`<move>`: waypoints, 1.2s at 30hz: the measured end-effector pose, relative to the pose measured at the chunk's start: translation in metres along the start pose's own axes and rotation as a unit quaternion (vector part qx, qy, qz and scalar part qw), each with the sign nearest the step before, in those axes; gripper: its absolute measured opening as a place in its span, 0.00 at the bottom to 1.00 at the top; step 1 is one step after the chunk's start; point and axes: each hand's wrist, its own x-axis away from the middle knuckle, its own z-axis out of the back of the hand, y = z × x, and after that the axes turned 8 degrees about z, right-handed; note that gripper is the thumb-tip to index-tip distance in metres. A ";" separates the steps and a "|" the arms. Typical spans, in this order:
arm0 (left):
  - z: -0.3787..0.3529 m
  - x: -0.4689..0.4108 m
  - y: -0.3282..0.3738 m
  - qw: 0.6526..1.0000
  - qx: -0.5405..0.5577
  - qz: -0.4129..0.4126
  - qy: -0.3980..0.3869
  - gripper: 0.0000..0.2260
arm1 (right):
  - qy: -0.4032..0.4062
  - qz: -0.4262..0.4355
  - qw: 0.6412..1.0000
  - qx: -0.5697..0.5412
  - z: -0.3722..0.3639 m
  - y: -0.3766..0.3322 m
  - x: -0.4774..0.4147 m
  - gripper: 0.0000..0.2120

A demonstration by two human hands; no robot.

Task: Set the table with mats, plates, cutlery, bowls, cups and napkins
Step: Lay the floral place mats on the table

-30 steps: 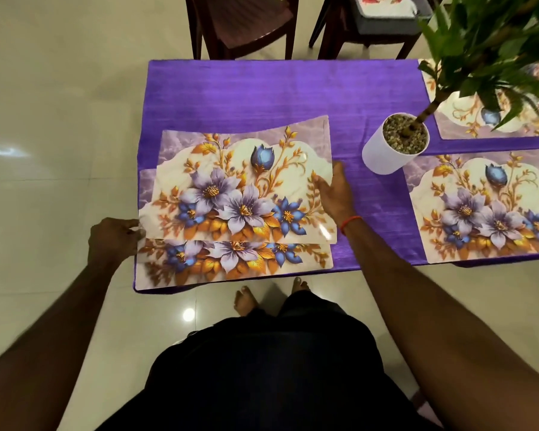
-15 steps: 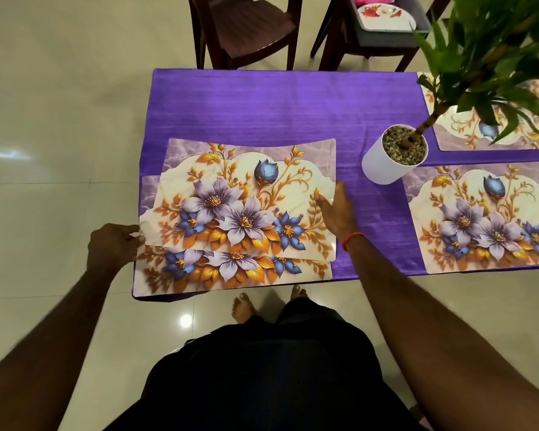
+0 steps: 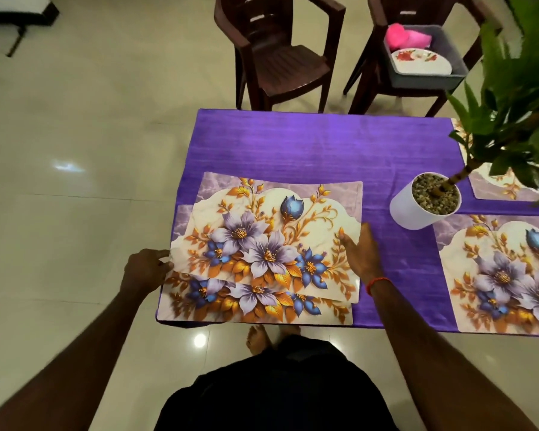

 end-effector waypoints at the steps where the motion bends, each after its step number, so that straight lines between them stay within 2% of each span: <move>1: 0.001 0.000 0.003 1.000 -0.002 0.007 -0.004 0.15 | 0.002 -0.001 1.000 -0.006 0.000 0.000 -0.001 0.12; 4: 0.005 -0.001 0.008 0.999 -0.003 0.023 -0.025 0.14 | 0.013 0.003 0.999 -0.038 0.000 -0.002 0.000 0.11; 7: 0.007 -0.006 0.007 0.996 0.045 0.053 -0.050 0.13 | 0.032 0.014 0.996 -0.083 -0.001 -0.004 0.004 0.10; 9: 0.010 -0.007 0.006 0.994 0.066 0.079 -0.047 0.11 | 0.042 0.014 0.991 -0.128 -0.004 -0.003 0.002 0.08; 11: 0.010 -0.007 0.006 0.990 0.096 0.097 -0.036 0.14 | 0.049 0.010 0.985 -0.168 -0.003 -0.006 -0.001 0.08; 15: 0.017 0.001 0.011 0.992 0.091 0.083 -0.023 0.20 | 0.049 -0.002 0.972 -0.229 0.000 -0.014 -0.006 0.09; 17: 0.025 0.002 0.014 0.989 0.132 0.058 -0.021 0.21 | 0.043 -0.007 0.970 -0.239 -0.001 -0.019 -0.008 0.10; 20: 0.044 -0.003 0.018 0.976 0.209 0.007 -0.051 0.15 | 0.028 -0.009 0.969 -0.244 -0.009 -0.028 -0.009 0.11; 25: 0.072 -0.037 0.003 0.965 0.245 -0.053 -0.074 0.18 | 0.033 -0.009 0.968 -0.248 -0.043 -0.060 0.009 0.12; 30: 0.106 -0.075 -0.058 0.959 0.259 -0.074 -0.088 0.14 | 0.059 -0.014 0.975 -0.216 -0.098 -0.085 0.050 0.13; 36: 0.155 -0.118 -0.161 0.958 0.252 -0.070 -0.116 0.11 | 0.056 0.021 0.993 -0.099 -0.191 -0.142 0.104 0.18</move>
